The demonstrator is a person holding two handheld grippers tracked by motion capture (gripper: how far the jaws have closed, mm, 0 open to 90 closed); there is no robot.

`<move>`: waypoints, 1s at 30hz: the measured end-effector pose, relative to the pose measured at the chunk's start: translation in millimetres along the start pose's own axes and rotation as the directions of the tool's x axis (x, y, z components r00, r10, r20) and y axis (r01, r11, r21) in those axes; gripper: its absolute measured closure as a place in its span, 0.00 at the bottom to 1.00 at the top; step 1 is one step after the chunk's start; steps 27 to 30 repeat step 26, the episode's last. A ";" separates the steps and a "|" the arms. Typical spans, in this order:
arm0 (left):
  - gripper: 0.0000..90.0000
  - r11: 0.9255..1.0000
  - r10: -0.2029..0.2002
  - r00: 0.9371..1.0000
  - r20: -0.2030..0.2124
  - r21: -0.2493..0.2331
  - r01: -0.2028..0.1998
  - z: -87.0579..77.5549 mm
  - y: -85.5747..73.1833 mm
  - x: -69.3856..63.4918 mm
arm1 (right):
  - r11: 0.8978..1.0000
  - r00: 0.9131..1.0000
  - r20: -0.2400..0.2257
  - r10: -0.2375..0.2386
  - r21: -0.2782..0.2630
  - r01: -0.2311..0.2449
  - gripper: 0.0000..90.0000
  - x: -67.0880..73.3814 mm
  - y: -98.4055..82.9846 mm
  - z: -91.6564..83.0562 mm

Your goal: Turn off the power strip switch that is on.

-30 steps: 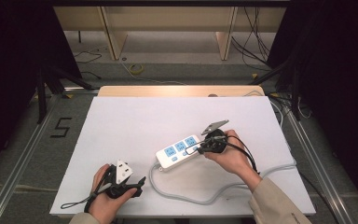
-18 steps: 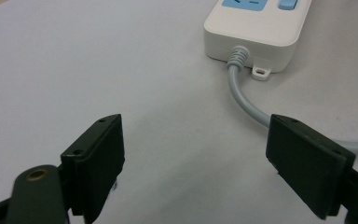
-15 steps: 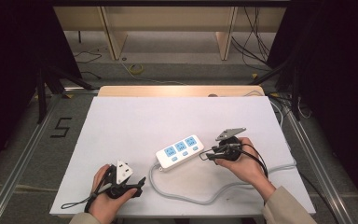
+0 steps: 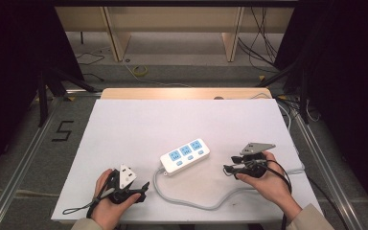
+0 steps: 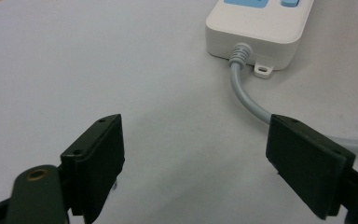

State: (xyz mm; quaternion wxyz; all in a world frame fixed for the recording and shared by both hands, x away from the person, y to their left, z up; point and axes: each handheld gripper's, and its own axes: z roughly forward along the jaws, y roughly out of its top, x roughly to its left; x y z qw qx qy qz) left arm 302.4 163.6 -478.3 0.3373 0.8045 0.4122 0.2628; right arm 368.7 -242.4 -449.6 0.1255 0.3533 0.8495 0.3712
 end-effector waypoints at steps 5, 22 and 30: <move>0.21 1.000 0.006 1.000 0.002 0.004 -0.006 0.2 0.0 0.0 | 1.000 1.000 0.000 0.008 -0.028 -0.008 0.56 -0.9 -11.5 -5.7; 0.21 1.000 -0.005 1.000 0.001 0.006 0.005 2.6 -2.2 2.7 | 0.997 1.000 0.007 0.005 -0.079 -0.005 0.52 0.7 -32.8 -18.4; 0.19 1.000 -0.015 1.000 -0.004 0.011 0.016 5.6 -3.0 6.2 | 0.995 1.000 0.010 0.015 -0.096 -0.014 0.50 0.0 -35.2 -21.4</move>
